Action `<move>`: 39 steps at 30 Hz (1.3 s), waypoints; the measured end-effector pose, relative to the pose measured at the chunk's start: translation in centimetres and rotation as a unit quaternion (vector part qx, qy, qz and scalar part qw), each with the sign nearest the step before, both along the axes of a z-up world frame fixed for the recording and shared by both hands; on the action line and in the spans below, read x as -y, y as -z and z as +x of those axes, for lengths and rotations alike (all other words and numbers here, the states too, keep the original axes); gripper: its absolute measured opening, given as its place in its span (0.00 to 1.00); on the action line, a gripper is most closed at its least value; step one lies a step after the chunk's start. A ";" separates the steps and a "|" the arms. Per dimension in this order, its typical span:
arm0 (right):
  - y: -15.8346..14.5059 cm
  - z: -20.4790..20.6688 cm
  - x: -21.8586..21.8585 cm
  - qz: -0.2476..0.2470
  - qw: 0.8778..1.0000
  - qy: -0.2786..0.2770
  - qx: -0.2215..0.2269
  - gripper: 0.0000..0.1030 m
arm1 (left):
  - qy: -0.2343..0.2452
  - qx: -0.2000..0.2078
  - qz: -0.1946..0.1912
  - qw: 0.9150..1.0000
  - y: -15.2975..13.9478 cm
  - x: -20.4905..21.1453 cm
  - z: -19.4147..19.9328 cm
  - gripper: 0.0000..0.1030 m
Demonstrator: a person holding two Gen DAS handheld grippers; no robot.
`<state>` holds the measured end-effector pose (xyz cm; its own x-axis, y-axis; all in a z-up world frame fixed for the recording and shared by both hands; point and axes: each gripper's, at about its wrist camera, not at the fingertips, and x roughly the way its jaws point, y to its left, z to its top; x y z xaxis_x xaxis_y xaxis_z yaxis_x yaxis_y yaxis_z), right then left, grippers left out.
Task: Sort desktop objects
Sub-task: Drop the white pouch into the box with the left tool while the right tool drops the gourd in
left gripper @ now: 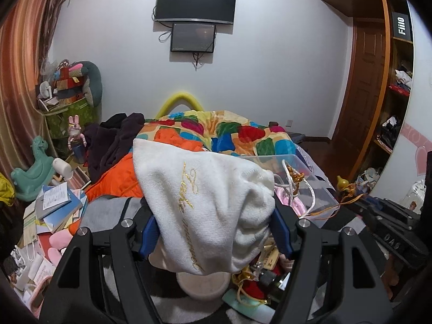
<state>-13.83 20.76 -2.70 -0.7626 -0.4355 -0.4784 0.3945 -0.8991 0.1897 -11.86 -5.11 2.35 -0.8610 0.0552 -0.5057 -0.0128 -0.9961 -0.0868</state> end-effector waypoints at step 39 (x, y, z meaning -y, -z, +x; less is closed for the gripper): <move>3.4 -7.3 3.7 0.041 0.997 -0.020 0.059 0.25 | -0.030 0.124 0.039 0.991 5.4 1.4 -12.3 0.82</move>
<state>-21.08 17.09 -6.14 -0.6812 -0.4208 -0.5991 0.4097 -0.8973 0.1643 -24.18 -6.48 -3.01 -0.7130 0.0544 -0.6991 0.0781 -0.9846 -0.1562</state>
